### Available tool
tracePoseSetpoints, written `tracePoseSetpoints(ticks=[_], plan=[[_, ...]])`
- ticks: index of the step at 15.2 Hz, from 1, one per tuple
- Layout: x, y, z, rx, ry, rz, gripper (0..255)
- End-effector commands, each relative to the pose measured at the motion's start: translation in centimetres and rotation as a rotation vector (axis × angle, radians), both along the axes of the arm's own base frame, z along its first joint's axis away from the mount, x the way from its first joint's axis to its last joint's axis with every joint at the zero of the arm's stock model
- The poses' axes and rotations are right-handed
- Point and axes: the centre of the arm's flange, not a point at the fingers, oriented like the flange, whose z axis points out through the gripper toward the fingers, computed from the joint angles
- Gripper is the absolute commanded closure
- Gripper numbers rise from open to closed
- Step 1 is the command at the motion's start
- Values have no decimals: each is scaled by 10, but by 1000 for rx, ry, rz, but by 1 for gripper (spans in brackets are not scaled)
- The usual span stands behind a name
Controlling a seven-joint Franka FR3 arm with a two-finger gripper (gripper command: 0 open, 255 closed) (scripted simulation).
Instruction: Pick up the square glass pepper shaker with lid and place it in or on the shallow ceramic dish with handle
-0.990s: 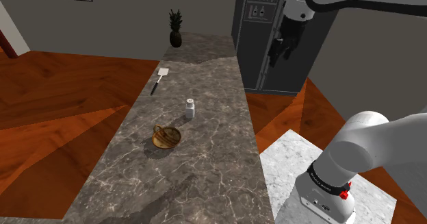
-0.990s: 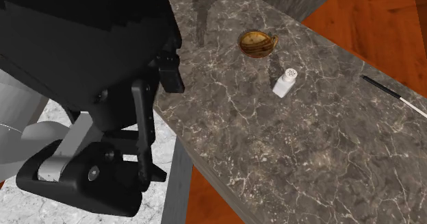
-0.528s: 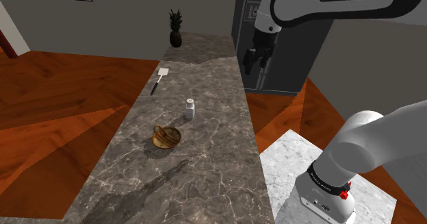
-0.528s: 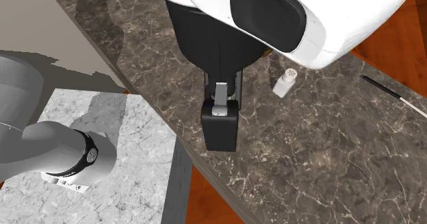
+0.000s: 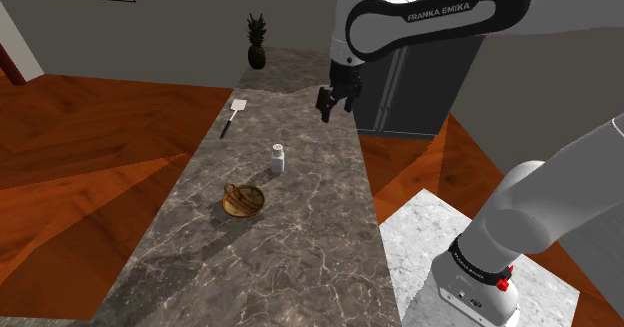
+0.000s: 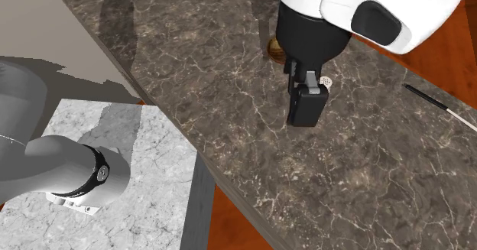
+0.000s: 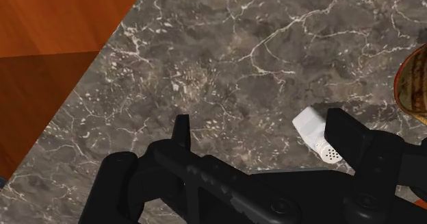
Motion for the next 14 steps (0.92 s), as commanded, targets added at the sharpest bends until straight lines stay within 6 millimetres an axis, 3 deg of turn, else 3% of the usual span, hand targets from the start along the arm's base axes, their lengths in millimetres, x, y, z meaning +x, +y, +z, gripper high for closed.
tracePoseSetpoints(ticks=[1,14], plan=[[18,14,-16,7,5,4,0],[119,120,-99,48,36,36,0]])
